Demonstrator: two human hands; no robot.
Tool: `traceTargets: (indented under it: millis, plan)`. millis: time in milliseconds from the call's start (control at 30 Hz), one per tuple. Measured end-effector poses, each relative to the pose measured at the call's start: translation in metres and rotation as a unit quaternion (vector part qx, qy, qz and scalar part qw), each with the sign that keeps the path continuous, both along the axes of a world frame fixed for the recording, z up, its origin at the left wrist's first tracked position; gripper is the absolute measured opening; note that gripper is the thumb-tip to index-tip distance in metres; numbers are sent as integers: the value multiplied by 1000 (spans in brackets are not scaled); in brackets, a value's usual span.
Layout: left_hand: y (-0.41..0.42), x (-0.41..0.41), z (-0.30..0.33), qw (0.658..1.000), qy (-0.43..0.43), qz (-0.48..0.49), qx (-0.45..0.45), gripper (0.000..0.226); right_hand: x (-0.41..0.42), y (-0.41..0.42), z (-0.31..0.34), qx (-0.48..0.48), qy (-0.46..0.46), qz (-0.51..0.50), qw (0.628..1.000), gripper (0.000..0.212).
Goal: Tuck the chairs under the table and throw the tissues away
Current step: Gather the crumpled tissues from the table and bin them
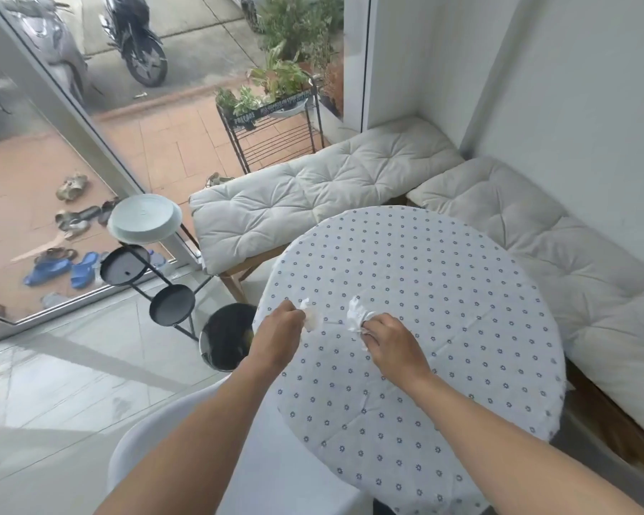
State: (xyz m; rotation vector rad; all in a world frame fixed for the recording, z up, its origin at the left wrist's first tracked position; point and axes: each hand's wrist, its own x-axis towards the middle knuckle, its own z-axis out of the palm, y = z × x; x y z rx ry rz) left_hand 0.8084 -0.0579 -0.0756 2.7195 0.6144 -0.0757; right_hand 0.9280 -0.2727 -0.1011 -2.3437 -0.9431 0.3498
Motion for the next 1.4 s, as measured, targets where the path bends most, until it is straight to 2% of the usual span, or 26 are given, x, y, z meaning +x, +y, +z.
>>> traceTargets:
  millis: [167, 367, 467, 567, 767, 900, 1033, 1400]
  plan:
    - [55, -95, 35, 999, -17, 7, 31, 11, -82, 57, 23, 11, -17, 23, 1000, 18]
    - [116, -213, 67, 998, -39, 45, -13, 17, -193, 131, 52, 40, -30, 26, 998, 18]
    - [141, -260, 77, 998, -57, 27, -13, 15, -236, 166, 62, 46, -32, 33, 998, 19]
    - [160, -290, 83, 998, -64, 8, 14, 16, -262, 194, 66, 48, -33, 44, 997, 18]
    - [214, -313, 63, 998, -64, 14, 9, 14, -277, 251, 47, 20, -31, 37, 999, 16]
    - [255, -300, 24, 999, -43, 1, 3, 18, -272, 285, 8, -11, -3, 21, 1000, 15]
    - [300, -265, -41, 1000, -2, -15, -12, 18, -252, 327, -51, -54, 37, 3, 998, 17]
    - [404, -124, -285, 989, 103, -66, -87, 26, -166, 438, -264, -175, 156, -81, 969, 24]
